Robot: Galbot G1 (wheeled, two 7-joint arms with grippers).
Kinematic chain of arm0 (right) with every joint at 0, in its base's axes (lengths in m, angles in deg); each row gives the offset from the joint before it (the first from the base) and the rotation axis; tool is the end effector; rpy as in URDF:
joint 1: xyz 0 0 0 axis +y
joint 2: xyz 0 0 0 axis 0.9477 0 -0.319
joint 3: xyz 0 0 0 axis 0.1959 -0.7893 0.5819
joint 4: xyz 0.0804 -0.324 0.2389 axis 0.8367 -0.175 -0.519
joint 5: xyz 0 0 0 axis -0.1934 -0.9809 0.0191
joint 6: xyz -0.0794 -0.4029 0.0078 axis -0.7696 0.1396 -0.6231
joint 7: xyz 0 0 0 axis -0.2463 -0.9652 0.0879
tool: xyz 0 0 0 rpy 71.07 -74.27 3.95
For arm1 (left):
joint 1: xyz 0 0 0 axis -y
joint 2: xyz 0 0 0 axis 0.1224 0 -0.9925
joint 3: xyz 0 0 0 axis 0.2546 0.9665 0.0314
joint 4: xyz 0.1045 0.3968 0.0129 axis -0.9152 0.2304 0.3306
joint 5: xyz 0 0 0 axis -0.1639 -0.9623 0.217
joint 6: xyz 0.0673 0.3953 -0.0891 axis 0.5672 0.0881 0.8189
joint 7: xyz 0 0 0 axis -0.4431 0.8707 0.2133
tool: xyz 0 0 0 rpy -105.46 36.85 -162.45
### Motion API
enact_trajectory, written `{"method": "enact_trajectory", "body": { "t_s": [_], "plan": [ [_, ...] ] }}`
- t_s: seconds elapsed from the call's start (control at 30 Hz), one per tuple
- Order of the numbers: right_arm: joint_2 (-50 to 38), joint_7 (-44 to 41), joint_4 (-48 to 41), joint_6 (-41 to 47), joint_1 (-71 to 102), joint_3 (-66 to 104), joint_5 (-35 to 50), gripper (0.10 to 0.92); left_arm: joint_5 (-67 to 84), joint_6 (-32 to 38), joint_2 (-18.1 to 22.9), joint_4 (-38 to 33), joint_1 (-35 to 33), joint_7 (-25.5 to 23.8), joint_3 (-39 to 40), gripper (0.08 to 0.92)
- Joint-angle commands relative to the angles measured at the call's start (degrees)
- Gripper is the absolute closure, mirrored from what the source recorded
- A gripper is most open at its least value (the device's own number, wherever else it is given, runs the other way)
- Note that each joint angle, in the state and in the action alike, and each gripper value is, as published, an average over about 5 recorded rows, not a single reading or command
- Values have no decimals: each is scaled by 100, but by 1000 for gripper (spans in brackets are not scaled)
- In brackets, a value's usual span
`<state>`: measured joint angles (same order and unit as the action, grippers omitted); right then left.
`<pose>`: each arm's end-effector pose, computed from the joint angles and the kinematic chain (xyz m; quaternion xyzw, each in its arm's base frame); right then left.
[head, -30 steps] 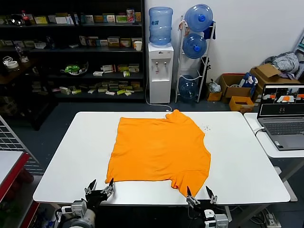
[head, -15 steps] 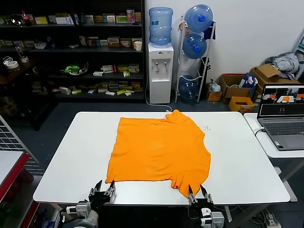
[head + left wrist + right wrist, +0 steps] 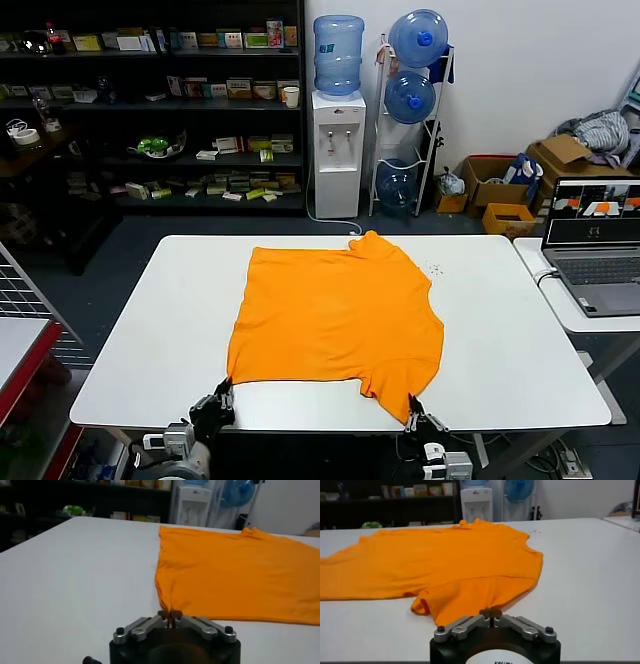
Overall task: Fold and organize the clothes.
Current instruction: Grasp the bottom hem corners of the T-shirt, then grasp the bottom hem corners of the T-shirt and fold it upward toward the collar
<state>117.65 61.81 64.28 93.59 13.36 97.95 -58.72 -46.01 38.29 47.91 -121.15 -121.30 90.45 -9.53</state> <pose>0.1706 0.0053 -0.4643 0.0237 -0.9726 -0.0212 0.2305 0.2151 0.0359 -0.4438 -0.0176 -0.9721 0.0392 0.2306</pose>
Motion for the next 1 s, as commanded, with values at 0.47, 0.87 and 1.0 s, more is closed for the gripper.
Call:
{"method": "enact_trajectory", "body": {
  "t_s": [0.47, 0.87, 1.0],
  "plan": [
    [-960, 71, 1513, -570, 1914, 372, 255, 901, 685, -104, -687, -1587, -1290, 453, -121, 909],
    [-1171, 354, 1469, -169, 846, 453, 955, 901, 1078, -104, -944, -1504, -521, 478, -100, 909],
    [-1385, 602, 1129, 178, -169, 298, 1520, 901, 1312, -108, -1041, -981, 430, 472, 88, 909]
  ]
}}
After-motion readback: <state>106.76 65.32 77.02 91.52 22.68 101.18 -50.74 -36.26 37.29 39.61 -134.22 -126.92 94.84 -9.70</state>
